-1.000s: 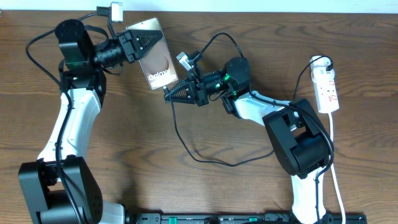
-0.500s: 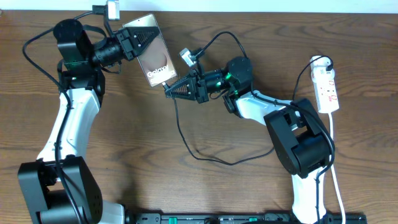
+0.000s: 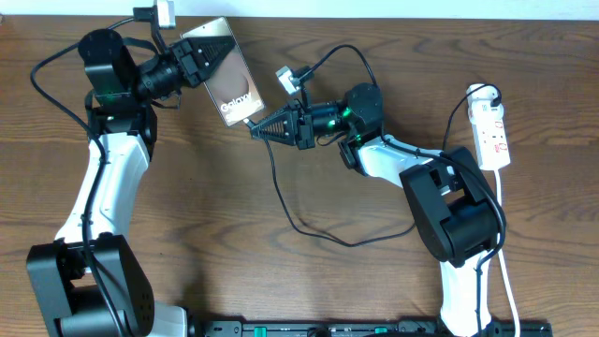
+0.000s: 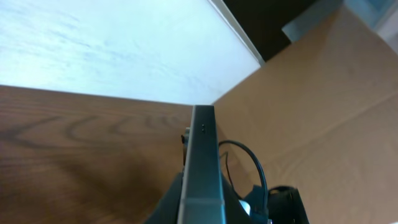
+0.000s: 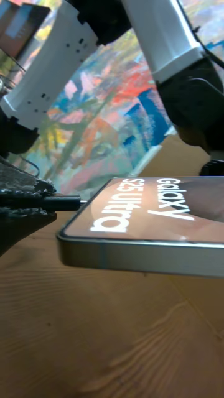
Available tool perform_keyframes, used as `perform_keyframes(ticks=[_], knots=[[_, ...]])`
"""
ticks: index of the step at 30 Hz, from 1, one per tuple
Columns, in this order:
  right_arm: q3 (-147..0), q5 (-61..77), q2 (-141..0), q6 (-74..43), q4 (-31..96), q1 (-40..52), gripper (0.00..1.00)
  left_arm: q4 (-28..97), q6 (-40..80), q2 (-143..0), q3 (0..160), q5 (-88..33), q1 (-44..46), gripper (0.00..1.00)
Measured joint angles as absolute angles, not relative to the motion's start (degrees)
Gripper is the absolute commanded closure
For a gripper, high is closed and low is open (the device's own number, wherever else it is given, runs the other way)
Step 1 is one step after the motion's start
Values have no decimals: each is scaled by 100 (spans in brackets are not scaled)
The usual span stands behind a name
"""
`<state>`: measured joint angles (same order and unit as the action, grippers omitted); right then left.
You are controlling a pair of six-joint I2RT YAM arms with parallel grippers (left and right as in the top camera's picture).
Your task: Plug charger to phone and switch on socket
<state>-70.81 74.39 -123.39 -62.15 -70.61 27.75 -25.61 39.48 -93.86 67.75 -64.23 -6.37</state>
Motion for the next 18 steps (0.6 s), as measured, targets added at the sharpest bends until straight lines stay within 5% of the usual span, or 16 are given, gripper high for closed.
perform_keyframes(ticks=[18], knots=[[-7087,6731,-12339,-6611,-7105,2742,99,-3009,4766,-9439,6775,-5913,-895,93]])
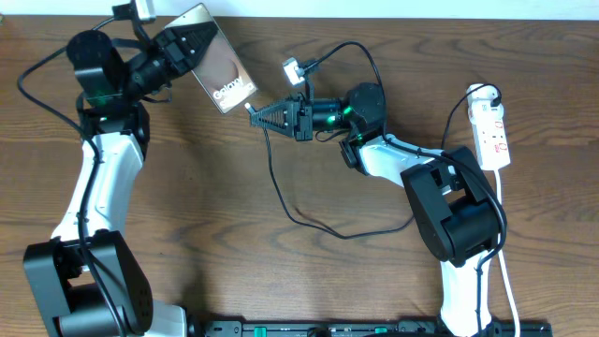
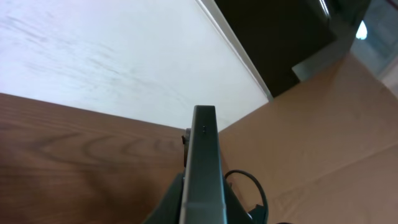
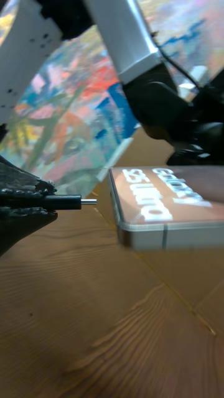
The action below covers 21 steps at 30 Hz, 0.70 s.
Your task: Plug charger to phone and switch on socket
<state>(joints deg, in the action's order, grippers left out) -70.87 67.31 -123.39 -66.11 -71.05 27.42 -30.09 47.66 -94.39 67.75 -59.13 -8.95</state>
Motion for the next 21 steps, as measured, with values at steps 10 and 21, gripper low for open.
perform_keyframes(ticks=[10,21], knots=[[-7087,5843,-12339,-7867,-7253,2801,99,-3131,5188,-9441,6775,-5804,-1044,93],[-7089,5712,-12339,-8484,-7599,2906,99,-3155,5430,-9441,6775,-5614,-1039,92]])
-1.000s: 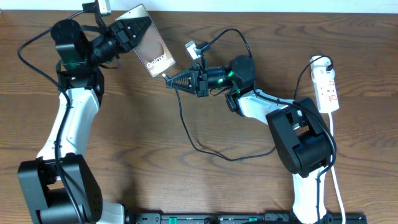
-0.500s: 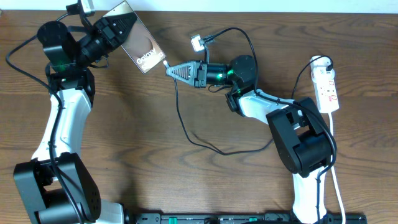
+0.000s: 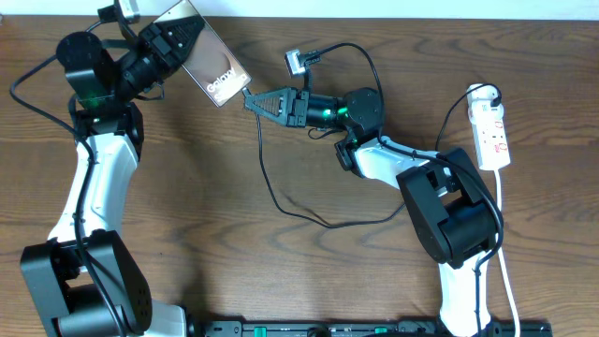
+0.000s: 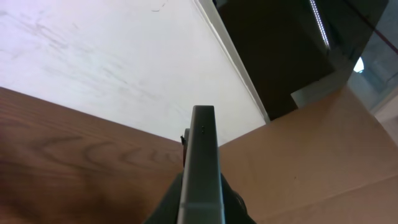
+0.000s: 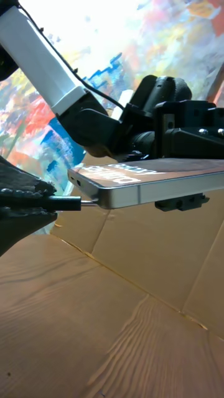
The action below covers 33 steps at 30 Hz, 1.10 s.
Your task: Plug charger to phone and switch on socket
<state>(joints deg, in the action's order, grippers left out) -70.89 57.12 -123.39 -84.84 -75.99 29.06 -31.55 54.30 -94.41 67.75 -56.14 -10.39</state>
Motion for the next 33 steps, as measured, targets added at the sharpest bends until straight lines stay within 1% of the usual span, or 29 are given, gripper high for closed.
perform_keyframes(ticks=[9,16,33], knots=[[-7091,5721,-12339,-8501,-7660,2912,99,-3148,5419,-9443,6775,-5341,-1079,93],[-7091,5719,-12339,-8503,-7660,3068,99,-3148,5422,-9443,6775,-5343,-1057,93],[-7091,5874,-12339,-8501,-7660,3072,99,-3159,5422,-9443,6775,-5568,-998,93]])
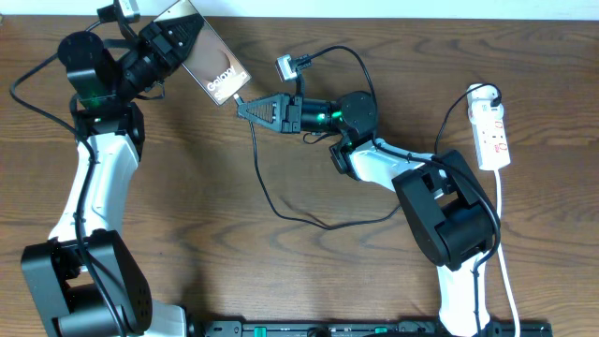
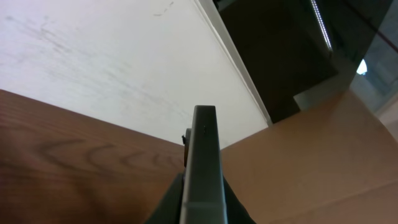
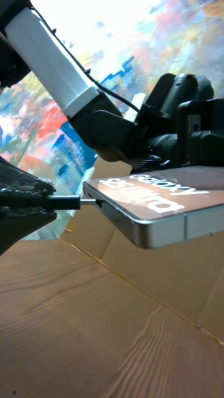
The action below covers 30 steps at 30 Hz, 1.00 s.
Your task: Plug charger to phone and switch on socket
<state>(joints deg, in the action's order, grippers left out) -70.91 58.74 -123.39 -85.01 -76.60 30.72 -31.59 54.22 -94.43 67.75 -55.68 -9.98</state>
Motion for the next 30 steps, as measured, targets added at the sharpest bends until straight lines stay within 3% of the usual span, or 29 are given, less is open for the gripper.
perform_keyframes(ticks=[13,30], knots=[[-7098,5861,-12339,-8501,-7662,3079,99,-3155,5422,-9443,6775,-6267,-965,93],[-7105,5817,-12339,-8501,-7673,3079,99,-3148,5509,-9445,6775,-5367,-1168,93]])
